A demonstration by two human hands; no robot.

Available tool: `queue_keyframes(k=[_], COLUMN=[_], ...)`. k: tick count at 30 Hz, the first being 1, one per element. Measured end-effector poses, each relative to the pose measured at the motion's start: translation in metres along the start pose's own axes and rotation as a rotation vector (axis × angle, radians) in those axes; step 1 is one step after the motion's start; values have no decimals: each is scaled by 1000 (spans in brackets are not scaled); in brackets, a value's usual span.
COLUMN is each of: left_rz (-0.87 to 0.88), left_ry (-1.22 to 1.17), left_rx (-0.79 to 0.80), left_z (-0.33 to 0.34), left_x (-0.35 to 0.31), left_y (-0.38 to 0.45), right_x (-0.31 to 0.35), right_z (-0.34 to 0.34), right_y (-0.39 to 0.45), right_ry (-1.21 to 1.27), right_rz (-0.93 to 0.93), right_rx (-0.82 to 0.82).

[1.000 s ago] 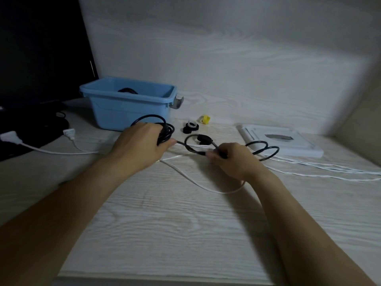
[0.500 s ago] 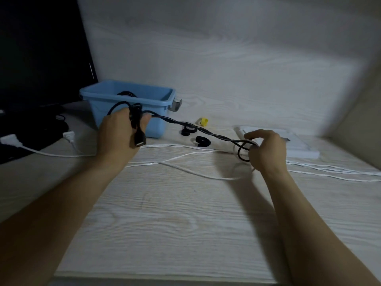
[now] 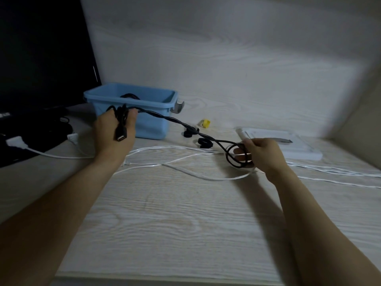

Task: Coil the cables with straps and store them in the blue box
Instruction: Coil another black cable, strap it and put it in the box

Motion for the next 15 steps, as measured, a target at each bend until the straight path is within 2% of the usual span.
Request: queue_keyframes(k=[3, 6, 9, 13, 15], left_rz=[-5, 22, 21, -51, -51], left_ry=[-12, -14, -41, -84, -89], left_rx=[-1, -6, -19, -70, -76], left_z=[0, 1, 0, -10, -12], left_x=[-1, -4, -3, 14, 19], left_y=[-1, -2, -3, 4, 8], right_x=[-11, -27, -38, -55, -59], right_z=[-10, -14, -27, -59, -71], right_y=[-3, -7, -7, -11, -7], right_ry=[141, 503, 751, 864, 756], right_rz=[105, 270, 297, 260, 237], right_rx=[-88, -150, -291, -536, -584])
Point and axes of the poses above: each hand's wrist, its own y-axis towards the middle knuckle, its own z-axis out of the palm, x = y × z, the point moved 10 cm from there along y, towards the middle knuckle, and after that the axes turned 3 degrees about x, right-handed, at the moved point
